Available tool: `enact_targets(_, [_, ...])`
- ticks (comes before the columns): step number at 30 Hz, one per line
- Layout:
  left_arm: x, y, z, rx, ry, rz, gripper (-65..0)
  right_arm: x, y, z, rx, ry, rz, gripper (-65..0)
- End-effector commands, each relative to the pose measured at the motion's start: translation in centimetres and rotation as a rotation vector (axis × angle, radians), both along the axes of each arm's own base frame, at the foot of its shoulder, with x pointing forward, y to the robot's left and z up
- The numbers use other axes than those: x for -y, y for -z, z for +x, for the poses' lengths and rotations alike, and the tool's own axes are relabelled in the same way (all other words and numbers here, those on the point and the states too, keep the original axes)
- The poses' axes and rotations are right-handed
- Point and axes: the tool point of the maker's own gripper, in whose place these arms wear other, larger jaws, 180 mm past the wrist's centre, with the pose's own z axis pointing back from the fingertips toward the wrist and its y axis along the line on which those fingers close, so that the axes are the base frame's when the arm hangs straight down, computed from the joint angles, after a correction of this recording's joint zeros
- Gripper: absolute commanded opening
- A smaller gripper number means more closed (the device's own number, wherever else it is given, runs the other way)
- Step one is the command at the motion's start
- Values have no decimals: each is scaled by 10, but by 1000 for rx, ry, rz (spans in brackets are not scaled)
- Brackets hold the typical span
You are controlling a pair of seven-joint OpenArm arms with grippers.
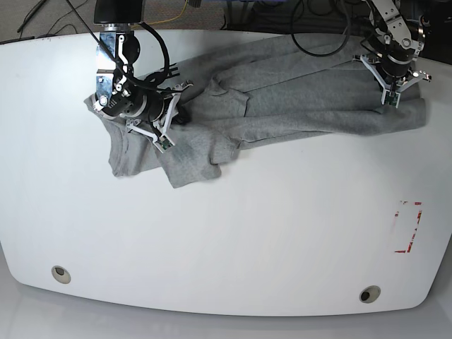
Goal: Layout the t-shirt on the table in an organized manner, then fold the t-shirt properly
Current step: 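Move the right gripper onto the shirt sleeve and pinch it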
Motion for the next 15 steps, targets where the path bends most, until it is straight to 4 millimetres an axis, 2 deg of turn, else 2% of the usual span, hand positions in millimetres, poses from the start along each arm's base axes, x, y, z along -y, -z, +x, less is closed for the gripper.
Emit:
enact_targets(1, [-5, 21, -9, -114, 15, 22, -650, 12, -4, 12, 50, 9, -34, -650])
enact_targets(8, [4, 44, 10, -180, 100, 23, -650, 32, 19, 8, 11, 25, -83, -650])
enact_targets(15, [13, 34, 50, -143, 168, 52, -650, 64, 27, 11, -1, 113, -85, -650])
